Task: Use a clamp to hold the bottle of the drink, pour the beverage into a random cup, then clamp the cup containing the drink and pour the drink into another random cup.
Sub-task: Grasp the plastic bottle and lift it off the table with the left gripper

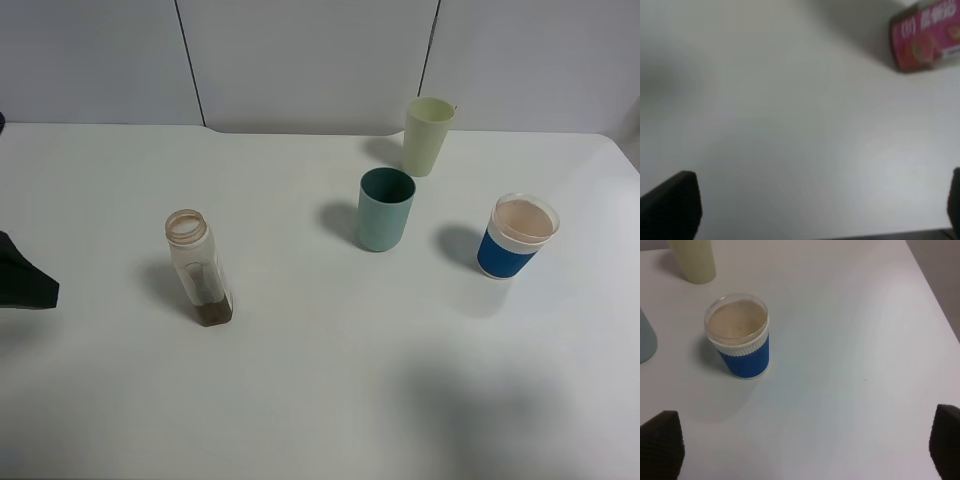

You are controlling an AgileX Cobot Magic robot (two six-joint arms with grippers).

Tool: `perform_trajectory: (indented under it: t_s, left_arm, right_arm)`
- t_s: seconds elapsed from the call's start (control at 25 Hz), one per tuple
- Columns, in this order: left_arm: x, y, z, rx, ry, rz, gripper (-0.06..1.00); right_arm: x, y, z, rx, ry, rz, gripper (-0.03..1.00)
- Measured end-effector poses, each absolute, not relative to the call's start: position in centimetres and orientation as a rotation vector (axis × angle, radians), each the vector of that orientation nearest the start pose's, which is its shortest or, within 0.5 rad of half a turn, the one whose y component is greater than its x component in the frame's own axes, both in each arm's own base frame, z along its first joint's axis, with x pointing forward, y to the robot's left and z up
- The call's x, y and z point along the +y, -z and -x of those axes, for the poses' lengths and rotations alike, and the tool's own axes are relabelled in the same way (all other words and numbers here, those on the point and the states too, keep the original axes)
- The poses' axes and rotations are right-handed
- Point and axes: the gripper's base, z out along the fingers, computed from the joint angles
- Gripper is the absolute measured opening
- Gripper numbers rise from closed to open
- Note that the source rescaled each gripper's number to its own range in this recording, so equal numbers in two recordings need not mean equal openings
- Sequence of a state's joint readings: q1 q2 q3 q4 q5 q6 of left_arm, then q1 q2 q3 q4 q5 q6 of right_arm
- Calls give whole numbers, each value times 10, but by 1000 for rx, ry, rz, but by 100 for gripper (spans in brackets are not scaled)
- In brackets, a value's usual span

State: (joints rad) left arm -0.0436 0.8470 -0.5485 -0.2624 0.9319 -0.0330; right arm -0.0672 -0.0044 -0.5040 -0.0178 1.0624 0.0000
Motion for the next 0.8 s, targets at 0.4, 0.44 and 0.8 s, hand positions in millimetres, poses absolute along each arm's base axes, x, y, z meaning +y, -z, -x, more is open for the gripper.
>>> perform_trajectory:
  t_s: [0.4, 0.44, 0.8]
  left_arm:
    - [-35, -210, -132, 2788, 482, 248, 100]
    - [-37, -207, -131, 2784, 490, 242, 100]
    - [-62, -197, -125, 2728, 557, 118, 100]
  right_arm:
    - [-1, -278, 6, 2037, 64, -69, 94]
    - [-1, -278, 6, 2037, 64, -69, 94]
    - [-1, -278, 6, 2037, 64, -69, 94]
